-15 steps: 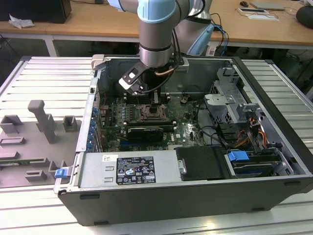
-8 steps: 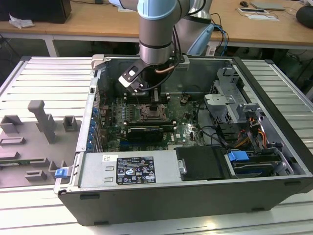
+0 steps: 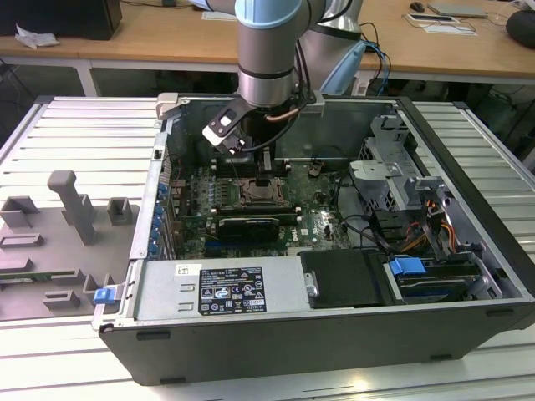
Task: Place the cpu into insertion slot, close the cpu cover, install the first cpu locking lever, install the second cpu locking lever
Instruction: 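Install the first cpu locking lever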
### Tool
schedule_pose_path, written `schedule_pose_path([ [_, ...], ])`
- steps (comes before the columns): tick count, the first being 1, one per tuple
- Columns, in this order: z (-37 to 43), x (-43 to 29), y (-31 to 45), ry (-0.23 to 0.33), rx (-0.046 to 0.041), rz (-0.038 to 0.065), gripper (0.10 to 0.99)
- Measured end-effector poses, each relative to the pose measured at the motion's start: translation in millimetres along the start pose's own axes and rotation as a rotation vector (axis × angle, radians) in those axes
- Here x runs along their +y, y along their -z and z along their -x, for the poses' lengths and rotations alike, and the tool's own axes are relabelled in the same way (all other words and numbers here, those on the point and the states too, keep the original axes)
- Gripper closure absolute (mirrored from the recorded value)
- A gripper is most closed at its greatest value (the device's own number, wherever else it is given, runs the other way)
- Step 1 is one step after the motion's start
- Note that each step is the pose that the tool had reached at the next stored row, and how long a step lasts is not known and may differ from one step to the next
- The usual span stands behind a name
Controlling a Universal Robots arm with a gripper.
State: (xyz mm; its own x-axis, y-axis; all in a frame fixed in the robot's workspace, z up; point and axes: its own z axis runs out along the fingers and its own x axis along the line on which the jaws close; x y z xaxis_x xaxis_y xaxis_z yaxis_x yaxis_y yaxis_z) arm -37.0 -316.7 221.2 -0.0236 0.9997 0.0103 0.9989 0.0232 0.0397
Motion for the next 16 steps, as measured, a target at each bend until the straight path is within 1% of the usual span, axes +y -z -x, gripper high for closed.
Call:
schedule_pose_path([
  [4, 0.0, 0.1, 1.7, 0.000, 0.0000, 0.000, 0.980],
  [7, 0.0, 0.2, 4.8, 0.000, -0.0001, 0.000, 0.980],
  [16, -0.1, 0.4, 9.8, 0.000, 0.0000, 0.000, 0.980],
])
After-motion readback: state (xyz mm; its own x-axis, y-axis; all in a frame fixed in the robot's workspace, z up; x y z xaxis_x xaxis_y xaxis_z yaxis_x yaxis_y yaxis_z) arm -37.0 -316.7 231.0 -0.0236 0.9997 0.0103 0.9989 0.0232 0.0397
